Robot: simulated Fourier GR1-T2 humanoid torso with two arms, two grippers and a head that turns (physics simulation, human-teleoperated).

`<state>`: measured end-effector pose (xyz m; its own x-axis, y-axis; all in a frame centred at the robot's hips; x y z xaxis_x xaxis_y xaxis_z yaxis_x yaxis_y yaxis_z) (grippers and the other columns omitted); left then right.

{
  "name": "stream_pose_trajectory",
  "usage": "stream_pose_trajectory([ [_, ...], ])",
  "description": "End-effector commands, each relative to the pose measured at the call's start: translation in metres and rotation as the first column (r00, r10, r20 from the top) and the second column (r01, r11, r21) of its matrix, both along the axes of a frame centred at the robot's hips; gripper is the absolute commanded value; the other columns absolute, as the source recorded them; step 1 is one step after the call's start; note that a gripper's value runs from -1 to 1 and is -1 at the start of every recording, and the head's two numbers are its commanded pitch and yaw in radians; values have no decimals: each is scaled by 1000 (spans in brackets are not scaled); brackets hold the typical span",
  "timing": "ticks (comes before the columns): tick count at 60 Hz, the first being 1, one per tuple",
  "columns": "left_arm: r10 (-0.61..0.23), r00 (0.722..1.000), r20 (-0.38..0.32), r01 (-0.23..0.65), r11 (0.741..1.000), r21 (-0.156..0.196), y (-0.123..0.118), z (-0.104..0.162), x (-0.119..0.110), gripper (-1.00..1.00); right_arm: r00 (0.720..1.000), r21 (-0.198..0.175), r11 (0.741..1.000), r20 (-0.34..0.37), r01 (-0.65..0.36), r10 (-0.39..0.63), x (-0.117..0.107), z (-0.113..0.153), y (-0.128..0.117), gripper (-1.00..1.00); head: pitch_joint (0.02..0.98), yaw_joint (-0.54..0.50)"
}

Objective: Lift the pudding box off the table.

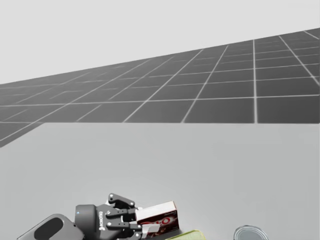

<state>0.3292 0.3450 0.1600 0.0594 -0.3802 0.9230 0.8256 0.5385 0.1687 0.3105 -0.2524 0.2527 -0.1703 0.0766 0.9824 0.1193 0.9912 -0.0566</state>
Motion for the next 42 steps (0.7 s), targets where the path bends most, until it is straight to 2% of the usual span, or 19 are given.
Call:
stream_pose_trajectory([
  [1,-201,977,-69,200,979,-28,-15,28,-8,1000,1000,3,1000,0,1,-1,0,0,-2,-1000,437,386],
  [11,-199,980,-3,199,980,6,-18,61,-10,1000,1000,4,1000,1,0,0,1,1,-3,-1000,436,384],
  [17,-186,982,39,185,983,13,-19,82,-11,1000,1000,7,1000,1,-4,4,1,1,-3,-1000,430,382],
  [26,-140,983,119,137,990,33,-23,117,-12,1000,1000,8,1000,3,-12,12,1,1,-3,-1000,419,382],
  [35,-76,974,212,69,997,41,-28,152,-15,1000,1000,7,1000,4,-17,17,1,0,-3,-1000,416,383],
  [37,-68,968,242,60,997,43,-30,160,-16,1000,1000,21,999,-1,-31,31,1,1,-4,-1000,417,382],
  [40,-23,959,283,15,999,32,-32,172,-17,1000,999,41,998,-11,-48,48,0,1,-4,-1000,416,380],
  [42,5,949,316,-10,1000,12,-33,182,-19,1000,998,47,997,-7,-67,67,0,0,-4,-1000,416,378],
])
